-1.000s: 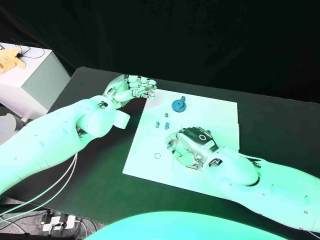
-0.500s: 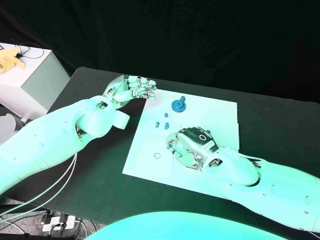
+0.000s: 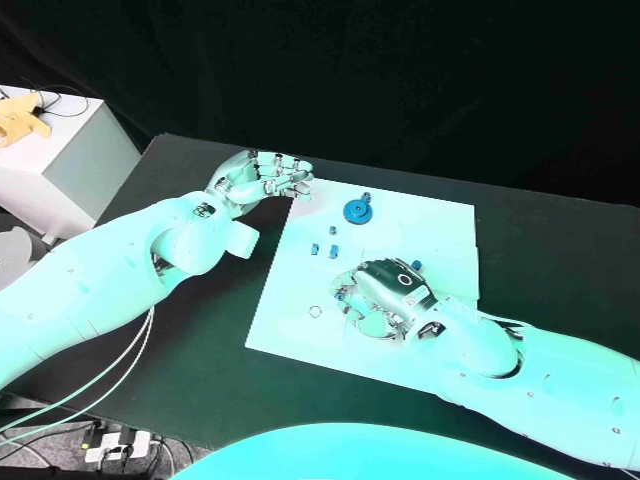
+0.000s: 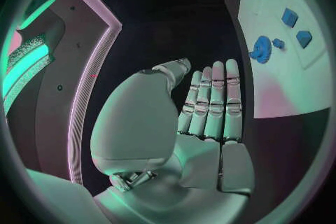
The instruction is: Assemble the parts on the task board
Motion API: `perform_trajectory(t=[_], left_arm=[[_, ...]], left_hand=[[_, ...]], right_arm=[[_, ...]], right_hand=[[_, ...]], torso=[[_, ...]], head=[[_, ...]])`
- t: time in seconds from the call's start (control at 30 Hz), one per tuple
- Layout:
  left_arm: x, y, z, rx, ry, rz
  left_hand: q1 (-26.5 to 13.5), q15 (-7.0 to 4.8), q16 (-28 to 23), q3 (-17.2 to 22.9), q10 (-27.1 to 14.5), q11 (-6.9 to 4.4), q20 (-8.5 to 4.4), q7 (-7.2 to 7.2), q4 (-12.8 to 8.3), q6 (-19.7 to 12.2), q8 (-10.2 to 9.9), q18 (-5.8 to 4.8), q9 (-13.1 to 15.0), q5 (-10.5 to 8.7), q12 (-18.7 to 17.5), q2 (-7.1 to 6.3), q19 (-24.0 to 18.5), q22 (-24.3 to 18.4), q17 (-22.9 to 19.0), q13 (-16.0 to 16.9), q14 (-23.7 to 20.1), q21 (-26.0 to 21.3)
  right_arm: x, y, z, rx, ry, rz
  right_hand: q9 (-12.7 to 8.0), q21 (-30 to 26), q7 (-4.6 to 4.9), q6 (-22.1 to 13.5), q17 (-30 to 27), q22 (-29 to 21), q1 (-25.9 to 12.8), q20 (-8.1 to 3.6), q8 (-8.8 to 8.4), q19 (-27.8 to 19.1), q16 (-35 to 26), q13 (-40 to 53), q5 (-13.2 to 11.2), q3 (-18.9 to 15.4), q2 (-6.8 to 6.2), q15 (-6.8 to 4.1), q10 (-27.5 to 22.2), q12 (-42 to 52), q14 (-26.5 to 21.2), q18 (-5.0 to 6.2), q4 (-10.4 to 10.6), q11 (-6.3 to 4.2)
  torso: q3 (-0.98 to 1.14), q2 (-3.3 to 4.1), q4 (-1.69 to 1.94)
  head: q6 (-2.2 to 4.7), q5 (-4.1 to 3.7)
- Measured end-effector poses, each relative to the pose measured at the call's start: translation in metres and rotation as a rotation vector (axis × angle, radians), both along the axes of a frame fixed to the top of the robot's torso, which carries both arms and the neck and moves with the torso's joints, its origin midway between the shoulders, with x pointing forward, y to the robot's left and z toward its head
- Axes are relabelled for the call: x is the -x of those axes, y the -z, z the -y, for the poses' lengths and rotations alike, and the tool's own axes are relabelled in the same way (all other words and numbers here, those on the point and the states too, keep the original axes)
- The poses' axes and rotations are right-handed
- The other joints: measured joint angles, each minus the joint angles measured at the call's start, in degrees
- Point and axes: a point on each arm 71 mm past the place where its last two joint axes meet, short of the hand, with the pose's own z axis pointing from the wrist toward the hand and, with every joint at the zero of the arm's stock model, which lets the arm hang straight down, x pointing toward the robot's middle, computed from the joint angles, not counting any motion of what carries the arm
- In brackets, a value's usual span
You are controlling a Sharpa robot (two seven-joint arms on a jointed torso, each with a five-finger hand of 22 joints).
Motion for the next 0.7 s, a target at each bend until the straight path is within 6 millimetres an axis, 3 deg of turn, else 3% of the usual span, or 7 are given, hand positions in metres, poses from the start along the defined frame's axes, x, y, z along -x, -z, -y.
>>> perform_trajectory(t=[0.3,0.5,0.7], left_arm=[[-0.0001,0.0002,-0.0004,-0.001,-0.001,-0.001],[-0.0001,0.0003,-0.0006,-0.002,-0.001,-0.002],[-0.0001,0.0004,-0.0007,-0.002,-0.001,-0.003]], left_hand=[[0.0,0.0,0.0,0.0,0.0,0.0,0.0,0.0,0.0,0.0,0.0,0.0,0.0,0.0,0.0,0.0,0.0,0.0,0.0,0.0,0.0,0.0],[0.0,0.0,0.0,0.0,0.0,0.0,0.0,0.0,0.0,0.0,0.0,0.0,0.0,0.0,0.0,0.0,0.0,0.0,0.06,0.0,0.0,0.0],[0.0,0.0,0.0,0.0,0.0,0.0,0.0,0.0,0.0,0.0,0.0,0.0,0.01,0.0,0.0,0.0,0.0,0.01,0.06,0.0,0.0,0.0]], right_arm=[[0.0003,0.0001,0.0003,-0.005,0.004,-0.007],[-0.0003,0.0013,0.0008,-0.004,0.008,-0.01],[-0.0008,0.0019,0.0009,-0.009,0.011,-0.009]], right_hand=[[0.0,0.01,0.0,0.0,0.12,0.22,0.09,0.0,0.0,0.0,0.2,-0.01,0.0,0.17,-0.09,0.02,-0.01,-0.01,-0.02,-0.01,-0.17,0.01],[-0.17,0.01,0.44,-0.46,-1.24,0.45,0.3,0.0,-0.73,0.0,-0.12,-0.38,0.0,-0.07,-0.3,0.02,-3.21,-1.68,-0.02,0.46,-0.4,0.93],[-0.34,0.02,0.74,-0.77,-1.94,0.49,0.53,0.14,-1.01,-0.31,-0.37,-0.37,0.0,-0.15,-0.53,0.03,-4.18,-1.98,-0.02,0.88,-0.49,1.18]], torso=[[-0.03,0.0,-0.01],[-0.03,0.0,-0.02],[0.0,0.0,-0.02]], head=[[0.02,-0.03],[0.02,-0.03],[0.07,-0.06]])
